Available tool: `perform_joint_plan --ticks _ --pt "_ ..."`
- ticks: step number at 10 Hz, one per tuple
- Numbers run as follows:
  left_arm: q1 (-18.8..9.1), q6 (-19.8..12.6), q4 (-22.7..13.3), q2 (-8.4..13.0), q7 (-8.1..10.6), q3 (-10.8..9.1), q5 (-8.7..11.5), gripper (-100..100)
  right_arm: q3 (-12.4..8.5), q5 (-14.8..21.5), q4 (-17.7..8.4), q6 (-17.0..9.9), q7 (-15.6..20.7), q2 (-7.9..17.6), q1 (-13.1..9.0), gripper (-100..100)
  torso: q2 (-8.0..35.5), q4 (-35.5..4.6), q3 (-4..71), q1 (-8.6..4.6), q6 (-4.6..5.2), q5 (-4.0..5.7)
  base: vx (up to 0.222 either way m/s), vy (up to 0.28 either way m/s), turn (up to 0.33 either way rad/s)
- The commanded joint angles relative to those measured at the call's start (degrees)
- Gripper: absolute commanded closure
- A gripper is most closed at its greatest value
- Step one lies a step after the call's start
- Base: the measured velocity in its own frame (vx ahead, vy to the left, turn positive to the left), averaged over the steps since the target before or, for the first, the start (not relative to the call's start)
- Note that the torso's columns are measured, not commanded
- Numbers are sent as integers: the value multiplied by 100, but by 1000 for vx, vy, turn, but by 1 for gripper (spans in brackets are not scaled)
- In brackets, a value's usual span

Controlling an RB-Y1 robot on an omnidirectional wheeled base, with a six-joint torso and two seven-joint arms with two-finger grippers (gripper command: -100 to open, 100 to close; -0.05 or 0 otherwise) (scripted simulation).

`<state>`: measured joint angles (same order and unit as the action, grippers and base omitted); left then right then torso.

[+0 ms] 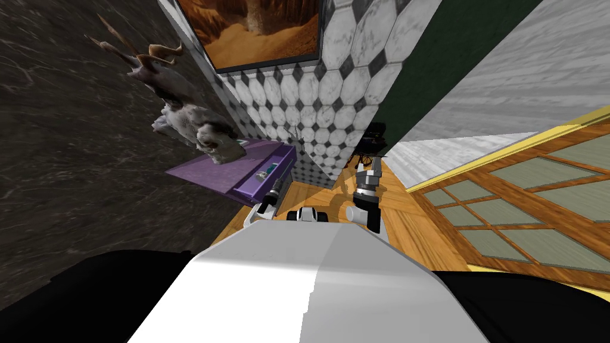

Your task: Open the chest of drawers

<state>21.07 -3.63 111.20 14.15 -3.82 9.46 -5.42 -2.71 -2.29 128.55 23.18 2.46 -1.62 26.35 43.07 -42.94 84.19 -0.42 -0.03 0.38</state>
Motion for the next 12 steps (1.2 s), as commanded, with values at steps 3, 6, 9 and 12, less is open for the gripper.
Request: perform_joint_plan --ticks 3,6,9,12 --pt "40 61 125 -69 -45 50 -53 100 0 0 0 0 0 0 0 0 -11 22 5 3 -9 -12 -24 -171 14" --pt "269 -263 509 47 2 83 -5 -100 -2 0 0 0 0 2 1 0 -74 59 35 85 1 -47 22 -13 -5" --pt "461 -526 980 132 31 116 24 -100 -3 0 0 0 0 3 2 0 -76 61 37 51 -3 -36 28 28 18" --pt "653 -789 1450 217 59 150 52 -100 -3 0 0 0 0 3 2 0 -52 42 26 15 5 -21 32 10 8"
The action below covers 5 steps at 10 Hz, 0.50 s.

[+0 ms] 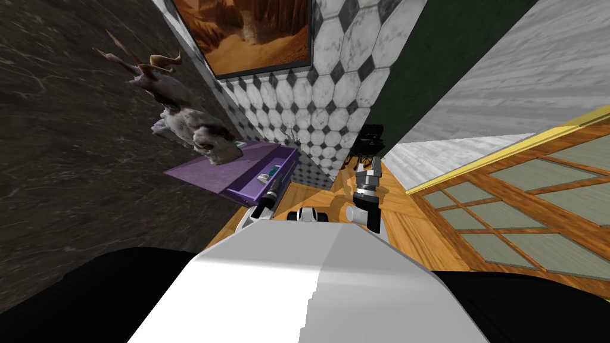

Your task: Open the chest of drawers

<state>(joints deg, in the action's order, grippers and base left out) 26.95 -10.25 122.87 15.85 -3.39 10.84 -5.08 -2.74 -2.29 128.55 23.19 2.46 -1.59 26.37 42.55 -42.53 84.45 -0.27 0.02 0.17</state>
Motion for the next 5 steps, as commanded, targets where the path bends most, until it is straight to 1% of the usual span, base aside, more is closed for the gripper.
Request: perform_joint_plan --ticks 1,2,3,5 --pt "129 -214 440 75 26 24 28 -100 0 0 0 0 0 0 0 0 12 -17 -5 -5 3 9 27 5 1" --pt "138 -257 307 72 25 33 32 -100 0 0 0 0 0 0 0 0 23 -29 -10 -7 0 15 18 6 5" --pt "152 -286 310 80 31 32 37 0 0 0 0 0 0 0 -1 0 21 -14 -12 -3 1 5 9 3 -7" --pt "161 -305 281 80 33 38 39 0 0 0 0 0 0 0 -1 0 7 4 -5 15 -8 -6 7 -1 -9"
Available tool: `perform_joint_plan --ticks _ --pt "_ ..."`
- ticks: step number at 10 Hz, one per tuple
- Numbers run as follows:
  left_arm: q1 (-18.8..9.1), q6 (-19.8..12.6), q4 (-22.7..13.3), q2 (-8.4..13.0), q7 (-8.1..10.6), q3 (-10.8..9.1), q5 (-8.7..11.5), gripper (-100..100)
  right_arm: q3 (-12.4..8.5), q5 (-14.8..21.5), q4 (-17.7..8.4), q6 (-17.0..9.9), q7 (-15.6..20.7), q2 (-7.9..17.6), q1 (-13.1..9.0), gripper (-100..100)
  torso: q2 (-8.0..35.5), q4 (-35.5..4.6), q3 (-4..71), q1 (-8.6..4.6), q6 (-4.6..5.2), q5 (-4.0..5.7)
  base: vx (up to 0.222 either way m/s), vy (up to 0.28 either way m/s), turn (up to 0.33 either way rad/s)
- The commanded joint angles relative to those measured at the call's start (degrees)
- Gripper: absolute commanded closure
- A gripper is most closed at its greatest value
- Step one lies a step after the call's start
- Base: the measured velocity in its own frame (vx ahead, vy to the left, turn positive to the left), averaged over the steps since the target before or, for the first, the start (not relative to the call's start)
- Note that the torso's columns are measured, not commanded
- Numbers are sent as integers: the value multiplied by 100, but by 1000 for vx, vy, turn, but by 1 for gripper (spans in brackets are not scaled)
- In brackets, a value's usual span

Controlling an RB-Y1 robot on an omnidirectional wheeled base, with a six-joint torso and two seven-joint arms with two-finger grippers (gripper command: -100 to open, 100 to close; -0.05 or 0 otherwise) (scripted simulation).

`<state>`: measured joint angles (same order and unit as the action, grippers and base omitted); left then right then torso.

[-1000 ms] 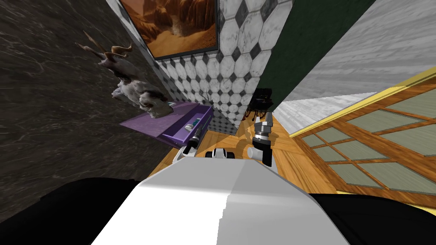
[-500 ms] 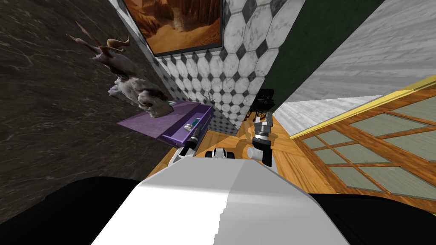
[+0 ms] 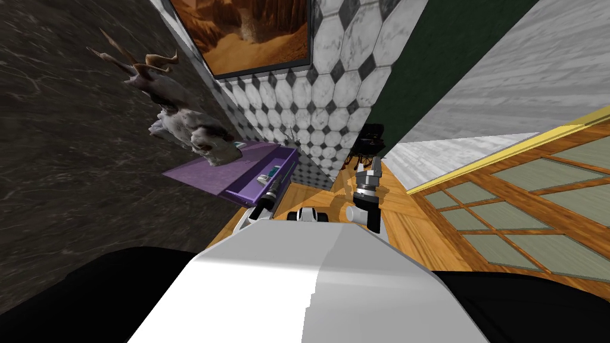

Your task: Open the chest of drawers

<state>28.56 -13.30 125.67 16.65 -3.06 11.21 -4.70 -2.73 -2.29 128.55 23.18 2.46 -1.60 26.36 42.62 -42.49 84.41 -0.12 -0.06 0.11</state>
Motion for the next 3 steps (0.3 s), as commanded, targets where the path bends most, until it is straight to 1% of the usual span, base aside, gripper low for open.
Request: perform_joint_plan --ticks 1,3 --pt "3 -6 -9 0 1 4 1 0 0 0 0 0 0 0 0 0 -6 4 3 6 -1 -3 0 0 0" --pt "6 -15 -21 0 2 8 3 0 0 0 0 0 0 0 0 0 -17 11 9 10 1 -7 0 0 0"
